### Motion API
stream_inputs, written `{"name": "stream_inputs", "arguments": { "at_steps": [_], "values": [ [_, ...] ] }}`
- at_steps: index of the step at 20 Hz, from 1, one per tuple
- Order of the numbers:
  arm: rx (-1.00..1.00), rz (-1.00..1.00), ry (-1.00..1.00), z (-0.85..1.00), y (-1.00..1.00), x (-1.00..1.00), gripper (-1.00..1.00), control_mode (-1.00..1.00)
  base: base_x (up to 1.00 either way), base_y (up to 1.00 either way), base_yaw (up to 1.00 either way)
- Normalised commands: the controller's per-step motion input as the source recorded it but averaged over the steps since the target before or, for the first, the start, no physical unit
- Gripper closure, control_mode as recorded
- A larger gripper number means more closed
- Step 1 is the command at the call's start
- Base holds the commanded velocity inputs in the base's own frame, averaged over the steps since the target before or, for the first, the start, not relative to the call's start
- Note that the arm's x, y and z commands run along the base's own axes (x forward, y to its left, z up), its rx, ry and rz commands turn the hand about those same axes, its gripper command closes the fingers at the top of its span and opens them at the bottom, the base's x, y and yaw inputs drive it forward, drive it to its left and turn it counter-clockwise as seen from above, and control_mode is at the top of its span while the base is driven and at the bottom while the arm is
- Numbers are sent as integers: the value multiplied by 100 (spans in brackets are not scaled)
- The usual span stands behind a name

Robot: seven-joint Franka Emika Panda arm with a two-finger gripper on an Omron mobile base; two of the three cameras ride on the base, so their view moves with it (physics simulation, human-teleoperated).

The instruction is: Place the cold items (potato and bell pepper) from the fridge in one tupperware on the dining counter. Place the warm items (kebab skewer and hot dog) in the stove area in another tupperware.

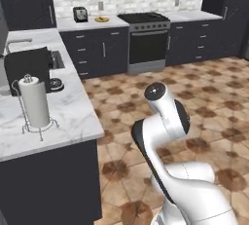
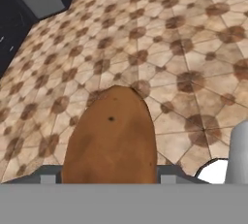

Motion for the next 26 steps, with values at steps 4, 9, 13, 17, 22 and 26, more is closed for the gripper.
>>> {"name": "stream_inputs", "arguments": {
  "at_steps": [4, 9, 13, 17, 22, 26],
  "values": [
    [0, 0, 0, 0, 0, 0, 100, 100, -36, 96, 0],
    [0, 0, 0, 0, 0, 0, 100, 100, -54, 76, 0],
    [0, 0, 0, 0, 0, 0, 100, 100, -79, 3, 7],
    [0, 0, 0, 0, 0, 0, 100, 100, -72, 17, 2],
    [0, 0, 0, 0, 0, 0, 100, 100, -54, 87, 0],
    [0, 0, 0, 0, 0, 0, 100, 100, -55, 85, 0]
  ]
}}
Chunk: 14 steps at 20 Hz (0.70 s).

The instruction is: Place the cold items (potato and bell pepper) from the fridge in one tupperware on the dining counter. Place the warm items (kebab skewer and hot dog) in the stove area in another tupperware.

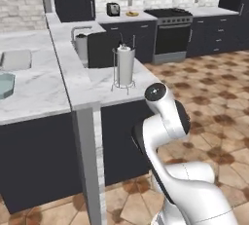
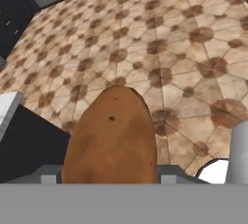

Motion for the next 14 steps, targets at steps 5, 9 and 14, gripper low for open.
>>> {"name": "stream_inputs", "arguments": {
  "at_steps": [5, 9, 14],
  "values": [
    [0, 0, 0, 0, 0, 0, 100, 100, -57, 66, 1],
    [0, 0, 0, 0, 0, 0, 100, 100, -30, 88, 0],
    [0, 0, 0, 0, 0, 0, 100, 100, 0, 100, 0]
  ]
}}
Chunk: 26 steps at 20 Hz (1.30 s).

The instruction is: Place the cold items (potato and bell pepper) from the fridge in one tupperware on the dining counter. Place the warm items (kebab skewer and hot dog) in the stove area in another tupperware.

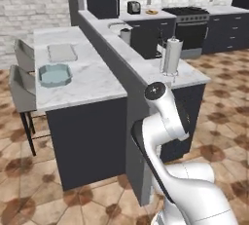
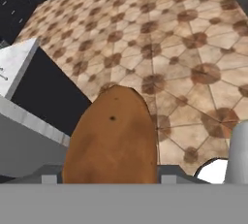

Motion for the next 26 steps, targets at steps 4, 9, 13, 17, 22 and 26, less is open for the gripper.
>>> {"name": "stream_inputs", "arguments": {
  "at_steps": [4, 9, 13, 17, 22, 26],
  "values": [
    [0, 0, 0, 0, 0, 0, 100, 100, 0, 100, 0],
    [0, 0, 0, 0, 0, 0, 100, 100, 0, 100, -5],
    [0, 0, 0, 0, 0, 0, 100, 100, 17, 96, -15],
    [0, 0, 0, 0, 0, 0, 100, 100, 27, 60, -28],
    [0, 0, 0, 0, 0, 0, 100, 100, 51, 82, -32],
    [0, 0, 0, 0, 0, 0, 100, 100, 41, 98, -36]
  ]
}}
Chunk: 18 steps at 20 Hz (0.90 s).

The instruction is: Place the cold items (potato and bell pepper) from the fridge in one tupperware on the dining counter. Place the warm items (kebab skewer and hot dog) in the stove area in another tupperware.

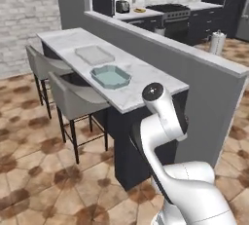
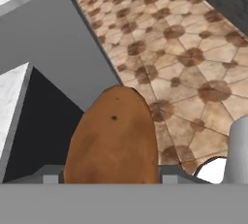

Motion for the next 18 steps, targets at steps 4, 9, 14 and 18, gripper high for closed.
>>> {"name": "stream_inputs", "arguments": {
  "at_steps": [4, 9, 14, 18],
  "values": [
    [0, 0, 0, 0, 0, 0, 100, 100, 26, 100, -39],
    [0, 0, 0, 0, 0, 0, 100, 100, 9, 100, -41],
    [0, 0, 0, 0, 0, 0, 100, 100, 6, 100, -42],
    [0, 0, 0, 0, 0, 0, 100, 100, 15, 100, -41]
  ]
}}
